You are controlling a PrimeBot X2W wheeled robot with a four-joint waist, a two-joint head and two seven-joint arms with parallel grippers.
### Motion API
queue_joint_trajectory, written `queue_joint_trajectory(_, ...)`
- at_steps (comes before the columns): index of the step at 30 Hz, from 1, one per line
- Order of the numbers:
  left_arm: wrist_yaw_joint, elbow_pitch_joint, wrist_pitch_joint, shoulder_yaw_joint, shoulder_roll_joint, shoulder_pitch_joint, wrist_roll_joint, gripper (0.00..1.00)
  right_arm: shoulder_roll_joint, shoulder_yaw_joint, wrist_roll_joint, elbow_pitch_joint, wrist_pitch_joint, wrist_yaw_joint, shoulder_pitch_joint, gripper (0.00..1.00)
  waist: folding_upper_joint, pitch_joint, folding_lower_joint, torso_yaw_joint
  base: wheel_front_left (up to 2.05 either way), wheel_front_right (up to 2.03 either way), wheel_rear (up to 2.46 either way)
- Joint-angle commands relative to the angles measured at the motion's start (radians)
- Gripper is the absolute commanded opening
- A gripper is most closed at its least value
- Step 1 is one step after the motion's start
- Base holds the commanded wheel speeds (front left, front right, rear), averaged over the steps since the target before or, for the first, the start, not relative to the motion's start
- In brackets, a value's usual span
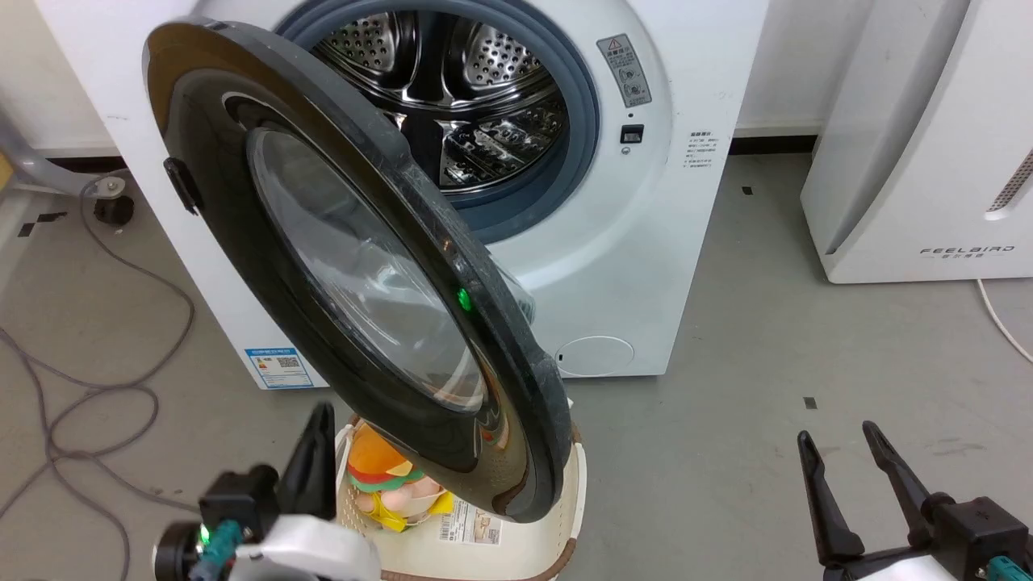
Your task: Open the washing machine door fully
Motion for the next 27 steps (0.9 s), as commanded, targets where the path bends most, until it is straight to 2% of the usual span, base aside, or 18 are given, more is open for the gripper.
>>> queue_joint_trajectory(1,0.006,-0.021,0.002,0.005,-0.002,-0.022,-0.004,0.00,0.005,-0.003,0.004,-0.004,0.003,0.001,0.016,1.00,0.0000,-0.001,0.0000,0.001,0.00,0.00,0.00)
queue_joint_trajectory(6,0.020,-0.161,0.029,0.010,0.003,-0.054,-0.008,0.00,0.005,0.000,0.009,-0.003,0.005,0.001,0.018,1.00,0.0000,-0.002,0.0000,0.002,0.00,0.00,0.00)
queue_joint_trajectory(16,0.049,-0.536,0.049,0.006,0.012,-0.148,-0.007,0.00,0.005,0.005,0.004,-0.007,0.000,0.001,0.015,1.00,0.0000,0.005,0.0000,-0.001,0.00,0.00,0.00)
queue_joint_trajectory(22,0.040,-0.694,0.052,-0.075,0.000,-0.237,-0.022,0.00,0.005,0.006,0.002,-0.009,0.002,0.001,0.011,1.00,0.0000,0.015,0.0000,-0.006,0.00,0.00,0.00)
queue_joint_trajectory(27,0.027,-0.747,0.067,-0.208,-0.009,-0.280,-0.044,0.00,0.005,0.003,0.001,-0.009,0.004,0.001,0.011,1.00,0.0000,0.020,0.0000,-0.009,0.00,0.00,0.00)
